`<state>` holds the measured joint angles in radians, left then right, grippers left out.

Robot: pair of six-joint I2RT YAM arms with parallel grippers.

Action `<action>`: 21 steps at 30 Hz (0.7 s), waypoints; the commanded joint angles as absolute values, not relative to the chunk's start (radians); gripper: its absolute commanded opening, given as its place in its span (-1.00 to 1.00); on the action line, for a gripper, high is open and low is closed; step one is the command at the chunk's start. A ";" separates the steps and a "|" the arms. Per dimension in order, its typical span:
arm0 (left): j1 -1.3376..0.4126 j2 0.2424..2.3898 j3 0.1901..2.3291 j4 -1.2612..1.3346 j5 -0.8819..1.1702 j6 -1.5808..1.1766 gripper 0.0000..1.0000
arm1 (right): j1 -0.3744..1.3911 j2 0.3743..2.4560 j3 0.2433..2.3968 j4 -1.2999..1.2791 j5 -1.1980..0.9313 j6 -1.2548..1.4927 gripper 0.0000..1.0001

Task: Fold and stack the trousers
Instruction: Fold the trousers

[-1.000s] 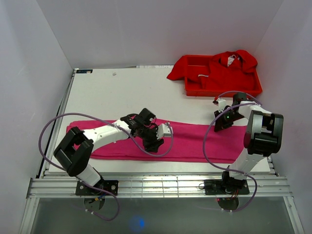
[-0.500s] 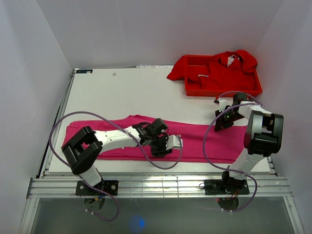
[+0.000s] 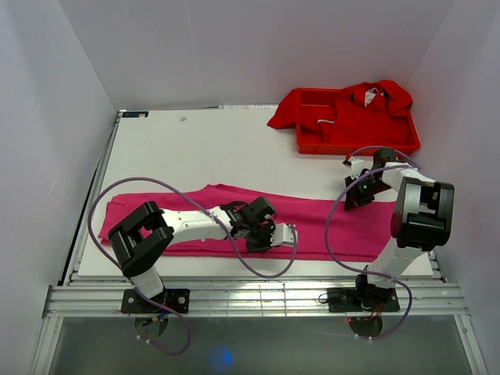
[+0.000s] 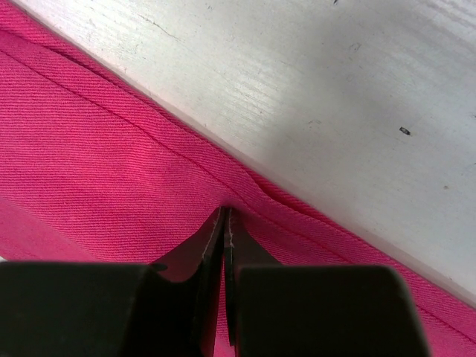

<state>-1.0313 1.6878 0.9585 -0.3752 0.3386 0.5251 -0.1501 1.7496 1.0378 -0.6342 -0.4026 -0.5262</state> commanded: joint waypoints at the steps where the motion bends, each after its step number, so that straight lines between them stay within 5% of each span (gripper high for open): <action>1: -1.039 1.681 0.965 -0.351 0.327 0.531 -0.62 | -0.141 1.804 1.006 -0.548 -0.308 -0.552 -0.84; 8: -1.039 1.620 0.948 -0.400 0.385 0.534 -0.99 | -0.141 1.809 1.008 -0.541 -0.287 -0.542 -0.84; 21: -1.039 1.578 0.910 -0.469 0.522 0.554 -1.00 | -0.141 1.824 1.020 -0.535 -0.242 -0.518 -0.84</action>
<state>-1.0317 1.5974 0.9234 -0.4259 0.4480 0.5453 -0.1482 1.7515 1.0405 -0.6327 -0.3866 -0.4953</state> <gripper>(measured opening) 0.011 0.078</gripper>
